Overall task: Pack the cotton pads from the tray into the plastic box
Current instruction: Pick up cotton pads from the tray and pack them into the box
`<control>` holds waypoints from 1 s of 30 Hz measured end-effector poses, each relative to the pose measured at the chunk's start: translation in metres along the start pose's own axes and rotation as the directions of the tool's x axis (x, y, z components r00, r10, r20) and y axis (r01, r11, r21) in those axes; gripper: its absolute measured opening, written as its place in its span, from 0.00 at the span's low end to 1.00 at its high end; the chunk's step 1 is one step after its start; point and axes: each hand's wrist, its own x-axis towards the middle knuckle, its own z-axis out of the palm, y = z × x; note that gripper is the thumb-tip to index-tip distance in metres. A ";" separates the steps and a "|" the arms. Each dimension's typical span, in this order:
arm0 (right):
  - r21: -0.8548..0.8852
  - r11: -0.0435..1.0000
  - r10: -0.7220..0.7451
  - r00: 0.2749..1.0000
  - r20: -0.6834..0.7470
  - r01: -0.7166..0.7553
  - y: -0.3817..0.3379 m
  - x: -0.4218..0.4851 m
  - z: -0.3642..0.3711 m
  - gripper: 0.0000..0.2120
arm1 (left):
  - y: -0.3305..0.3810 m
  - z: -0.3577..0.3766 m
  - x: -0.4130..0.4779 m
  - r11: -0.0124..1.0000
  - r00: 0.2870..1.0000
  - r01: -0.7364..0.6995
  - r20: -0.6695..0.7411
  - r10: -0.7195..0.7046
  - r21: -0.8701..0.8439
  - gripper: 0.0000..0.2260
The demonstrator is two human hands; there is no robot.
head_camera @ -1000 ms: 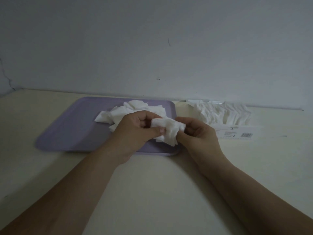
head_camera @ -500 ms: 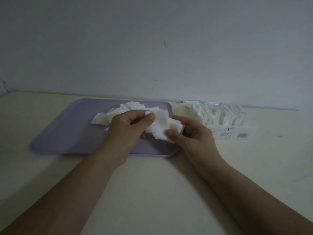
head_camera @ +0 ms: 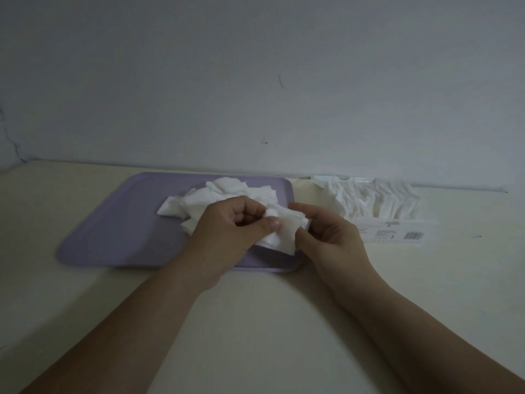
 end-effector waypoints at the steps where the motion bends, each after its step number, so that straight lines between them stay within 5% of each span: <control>1: 0.006 1.000 0.000 1.000 0.005 0.000 -0.001 0.000 0.000 0.17 | 0.000 0.000 0.000 1.000 1.000 -0.004 -0.009 0.004 0.012 0.04; 7: -0.062 0.998 0.017 0.999 0.031 -0.015 -0.007 -0.002 0.006 0.25 | 0.006 0.001 0.000 0.979 0.997 -0.028 -0.069 0.042 0.200 0.11; 11: -0.211 0.976 -0.050 0.999 0.022 0.053 -0.004 -0.003 0.006 0.24 | 0.014 -0.015 0.001 0.951 0.987 -0.003 0.153 -0.047 0.309 0.26; 16: -0.411 0.904 -0.079 0.991 0.104 0.115 -0.011 -0.009 0.009 0.29 | 0.015 -0.023 0.002 0.915 0.968 -0.024 0.238 -0.079 0.402 0.11; 26: -0.627 0.749 -0.045 0.961 0.272 0.212 -0.013 -0.011 0.021 0.32 | 0.014 -0.013 -0.001 0.918 0.967 -0.016 0.239 -0.087 0.397 0.09; 30: -0.576 0.806 -0.108 0.991 0.078 0.133 -0.012 -0.010 0.021 0.28 | 0.012 -0.011 0.002 0.911 0.987 0.003 0.143 -0.068 0.412 0.12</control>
